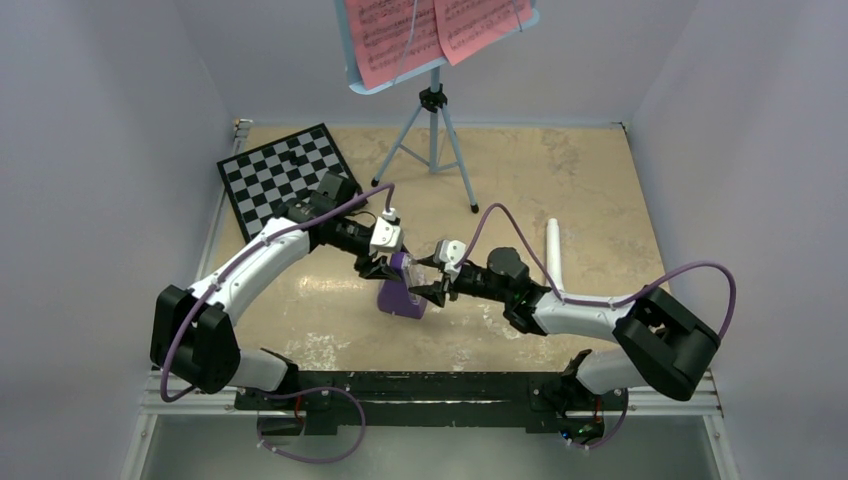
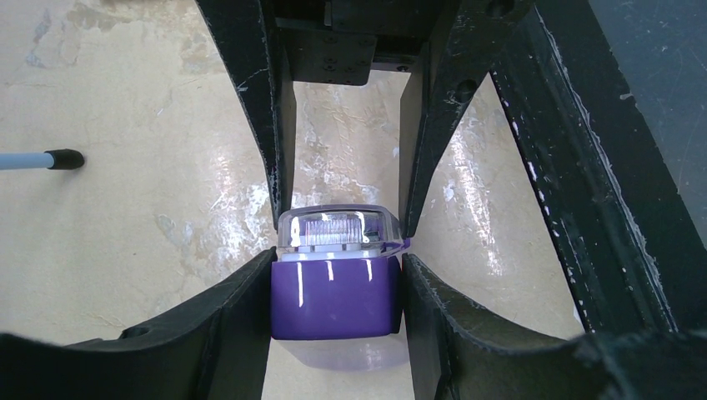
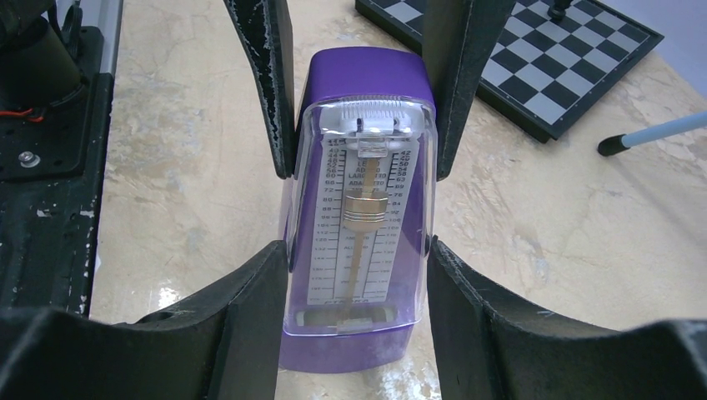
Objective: Pack up the instrument practice props
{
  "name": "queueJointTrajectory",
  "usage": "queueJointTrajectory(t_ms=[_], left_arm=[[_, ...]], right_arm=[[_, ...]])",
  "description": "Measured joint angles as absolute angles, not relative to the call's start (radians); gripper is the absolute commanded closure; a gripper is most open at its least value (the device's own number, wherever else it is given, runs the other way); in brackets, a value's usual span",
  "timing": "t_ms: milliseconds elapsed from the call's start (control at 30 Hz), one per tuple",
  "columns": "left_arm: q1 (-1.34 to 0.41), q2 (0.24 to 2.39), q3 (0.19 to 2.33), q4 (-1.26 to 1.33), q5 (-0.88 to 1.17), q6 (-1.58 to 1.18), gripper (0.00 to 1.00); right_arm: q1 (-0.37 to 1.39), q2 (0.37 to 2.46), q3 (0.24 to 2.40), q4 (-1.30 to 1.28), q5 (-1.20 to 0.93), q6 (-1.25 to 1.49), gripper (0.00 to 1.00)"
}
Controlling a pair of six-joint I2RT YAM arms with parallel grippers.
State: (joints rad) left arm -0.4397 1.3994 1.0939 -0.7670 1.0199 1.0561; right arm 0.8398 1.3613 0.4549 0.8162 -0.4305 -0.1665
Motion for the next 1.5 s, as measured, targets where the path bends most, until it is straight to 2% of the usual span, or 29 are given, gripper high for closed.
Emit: queueJointTrajectory(t_ms=[233, 700, 1233, 1400, 1500], left_arm=[[-0.440, 1.393, 1.083, -0.749, 1.019, 1.034, 1.00], [-0.426, 1.365, 1.051, -0.738, 1.031, 1.063, 1.00], [-0.415, 1.366, 1.052, -0.728, 1.023, 1.032, 1.00], [-0.414, 1.367, 1.052, -0.723, 1.020, 1.020, 1.00], [-0.414, 1.367, 1.052, -0.724, 1.019, 1.021, 1.00]], right_arm=[[0.845, 1.365, 0.453, 0.829, -0.426, -0.171, 1.00], [0.840, 1.435, 0.401, 1.028, -0.445, -0.126, 1.00], [0.838, 1.427, 0.412, 0.986, -0.430, -0.067, 1.00], [0.836, 1.419, 0.421, 0.958, -0.438, -0.071, 0.80], [0.835, 1.402, 0.433, 0.910, -0.439, -0.073, 0.76]])
